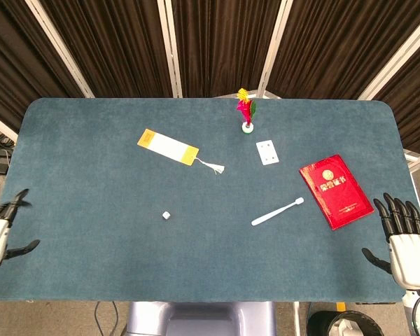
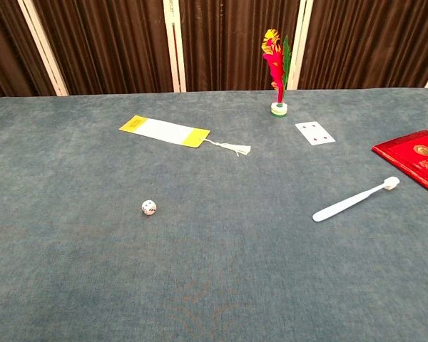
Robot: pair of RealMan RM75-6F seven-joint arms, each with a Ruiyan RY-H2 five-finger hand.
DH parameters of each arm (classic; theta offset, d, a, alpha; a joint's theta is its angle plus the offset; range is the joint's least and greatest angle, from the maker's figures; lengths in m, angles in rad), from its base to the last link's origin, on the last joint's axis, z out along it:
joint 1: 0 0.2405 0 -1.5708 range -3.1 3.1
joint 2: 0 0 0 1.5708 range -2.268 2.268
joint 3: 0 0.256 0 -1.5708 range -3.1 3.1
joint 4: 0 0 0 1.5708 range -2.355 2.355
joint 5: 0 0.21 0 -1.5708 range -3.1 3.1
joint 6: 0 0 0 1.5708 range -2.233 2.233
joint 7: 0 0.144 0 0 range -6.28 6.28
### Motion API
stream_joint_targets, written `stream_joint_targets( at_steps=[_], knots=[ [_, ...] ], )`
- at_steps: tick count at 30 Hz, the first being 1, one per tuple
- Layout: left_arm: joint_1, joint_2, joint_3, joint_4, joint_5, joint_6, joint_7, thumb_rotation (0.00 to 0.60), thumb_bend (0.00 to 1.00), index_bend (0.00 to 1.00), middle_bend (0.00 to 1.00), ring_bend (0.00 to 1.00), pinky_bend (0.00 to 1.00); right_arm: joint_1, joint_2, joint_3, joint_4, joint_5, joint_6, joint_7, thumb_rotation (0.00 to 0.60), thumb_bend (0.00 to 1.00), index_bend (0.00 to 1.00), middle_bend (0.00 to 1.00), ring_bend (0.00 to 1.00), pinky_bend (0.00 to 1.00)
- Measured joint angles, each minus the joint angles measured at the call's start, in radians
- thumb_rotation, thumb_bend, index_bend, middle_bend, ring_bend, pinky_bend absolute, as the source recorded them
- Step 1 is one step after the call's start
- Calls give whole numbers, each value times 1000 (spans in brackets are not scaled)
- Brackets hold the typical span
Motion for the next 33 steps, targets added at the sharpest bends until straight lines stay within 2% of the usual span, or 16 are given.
stream_joint_targets(
  at_steps=[1, 4, 11, 13, 17, 24, 33],
  knots=[
    [-16, -3, -2, -6, 0, -26, 12, 600, 509, 0, 918, 929, 1000, 0, 4, 0, -5, 7, -6, 4, 600, 0, 0, 0, 0, 0],
    [-72, -14, -11, -29, -3, -110, 57, 600, 603, 0, 955, 963, 1000, 2, 10, 3, -9, 26, -22, 2, 600, 0, 0, 0, 0, 0],
    [-247, -42, -47, -106, -82, -406, 175, 600, 626, 0, 960, 968, 1000, 16, 16, 18, -11, 77, -63, -14, 600, 0, 0, 0, 0, 0],
    [-313, -59, -60, -128, -128, -501, 232, 600, 625, 0, 960, 968, 1000, 20, 15, 24, -9, 88, -71, -23, 600, 0, 0, 0, 0, 0],
    [-422, -107, -81, -165, -242, -622, 359, 600, 626, 0, 960, 968, 1000, 25, 11, 29, 0, 107, -84, -27, 600, 0, 0, 0, 0, 0],
    [-529, -189, -81, -191, -380, -721, 461, 600, 625, 0, 960, 968, 1000, 29, 9, 41, 16, 154, -110, -14, 600, 0, 0, 0, 0, 0],
    [-571, -235, -41, -176, -486, -714, 525, 600, 625, 0, 960, 969, 1000, 33, 8, 48, 29, 171, -122, 1, 600, 0, 0, 0, 0, 0]
  ],
)
